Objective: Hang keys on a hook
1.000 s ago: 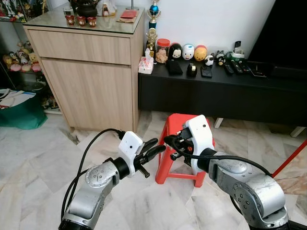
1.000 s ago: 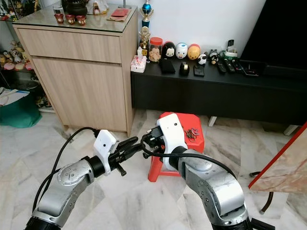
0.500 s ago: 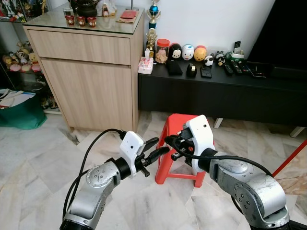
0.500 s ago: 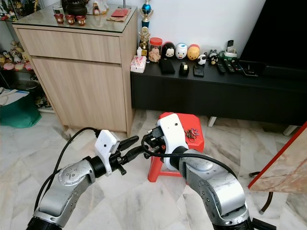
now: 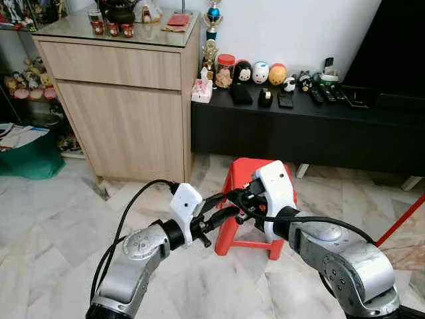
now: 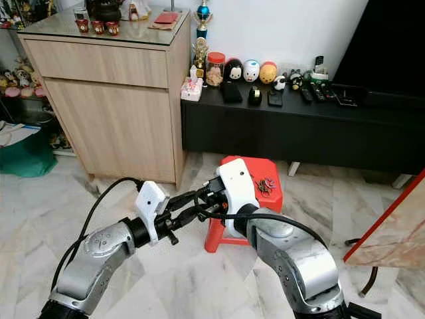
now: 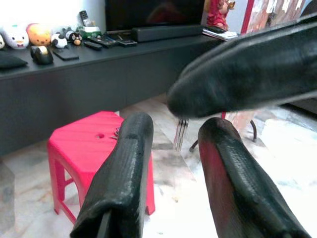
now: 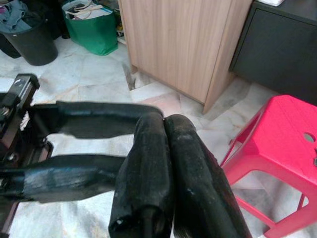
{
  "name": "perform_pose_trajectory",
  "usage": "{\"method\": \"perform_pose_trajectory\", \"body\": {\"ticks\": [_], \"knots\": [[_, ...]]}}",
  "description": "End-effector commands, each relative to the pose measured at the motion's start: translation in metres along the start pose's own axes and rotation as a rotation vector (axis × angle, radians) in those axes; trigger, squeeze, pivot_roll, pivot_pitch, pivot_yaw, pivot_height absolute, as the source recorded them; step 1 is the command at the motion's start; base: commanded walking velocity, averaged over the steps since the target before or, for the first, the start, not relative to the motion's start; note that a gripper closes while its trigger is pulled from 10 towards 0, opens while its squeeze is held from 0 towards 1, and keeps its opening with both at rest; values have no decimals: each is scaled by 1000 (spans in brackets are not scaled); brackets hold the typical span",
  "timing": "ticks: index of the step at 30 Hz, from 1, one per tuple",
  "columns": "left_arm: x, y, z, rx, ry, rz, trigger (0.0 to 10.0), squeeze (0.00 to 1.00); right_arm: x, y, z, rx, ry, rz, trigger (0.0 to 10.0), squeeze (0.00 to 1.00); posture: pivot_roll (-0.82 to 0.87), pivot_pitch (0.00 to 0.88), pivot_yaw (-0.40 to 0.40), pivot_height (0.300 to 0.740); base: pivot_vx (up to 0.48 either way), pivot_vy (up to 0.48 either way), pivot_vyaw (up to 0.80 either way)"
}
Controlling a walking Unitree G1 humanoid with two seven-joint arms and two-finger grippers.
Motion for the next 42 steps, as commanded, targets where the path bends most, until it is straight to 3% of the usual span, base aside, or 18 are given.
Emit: {"method": "perform_pose_trajectory", "body": {"ticks": [1, 33, 34, 35, 36, 37, 38, 39, 40, 41, 42], "knots": [[1, 1, 2, -3, -1, 6, 10000, 0, 4, 2, -2, -6, 16, -9, 10000, 0, -2, 0, -127, 722, 0, 0, 0], [-1, 0, 8, -1, -8, -1, 10000, 0, 10, 0, 1, -2, 36, 4, 10000, 0, 2, 0, -128, 722, 0, 0, 0], [-1, 0, 8, -2, -6, -3, 9608, 0, 10, 0, 1, -2, 36, 5, 10000, 0, 1, 0, -127, 722, 0, 0, 0], [-1, 0, 8, -2, -5, -4, 7922, 0, 10, 0, 1, -1, 36, 5, 10000, 0, 1, 0, -127, 722, 0, 0, 0], [-1, 0, 8, -3, -5, -4, 7922, 0, 10, 0, 1, -1, 36, 6, 10000, 0, 1, 0, -127, 722, 0, 0, 0], [0, 0, 8, -5, -1, -5, 5529, 0, 10, 0, 1, -1, 35, 6, 10000, 0, 1, 0, -127, 722, 0, 0, 0], [0, 0, 8, -7, 2, -6, 4000, 0, 10, 0, 1, -1, 35, 6, 10000, 0, 2, 0, -128, 722, 0, 0, 0], [0, 0, 8, -8, 3, -7, 4000, 0, 10, 0, 1, -1, 35, 6, 10000, 0, 2, 0, -128, 722, 0, 0, 0], [1, 1, 8, -9, 5, -7, 1765, 0, 10, 0, 1, -1, 34, 6, 10000, 0, 2, 0, -128, 722, 0, 0, 0], [1, 1, 8, -9, 5, -7, 1765, 0, 10, 0, 1, -1, 34, 6, 10000, 0, 2, 0, -128, 722, 0, 0, 0], [1, 0, 7, -7, 7, -6, 1137, 0, 10, 0, 1, -2, 34, 6, 10000, 0, 2, 0, -128, 722, 0, 0, 0]]}}
Point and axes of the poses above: a point about 5 cm out from each wrist's last joint towards the gripper, its own z axis pointing out of the wrist towards the gripper, its own y axis along the axis of the wrist's last joint, x = y × z, the point moved 1 cm from there along z, pointing out of the wrist towards the gripper, and after that the axes turned 2 degrees about z, right-handed, at the moved point
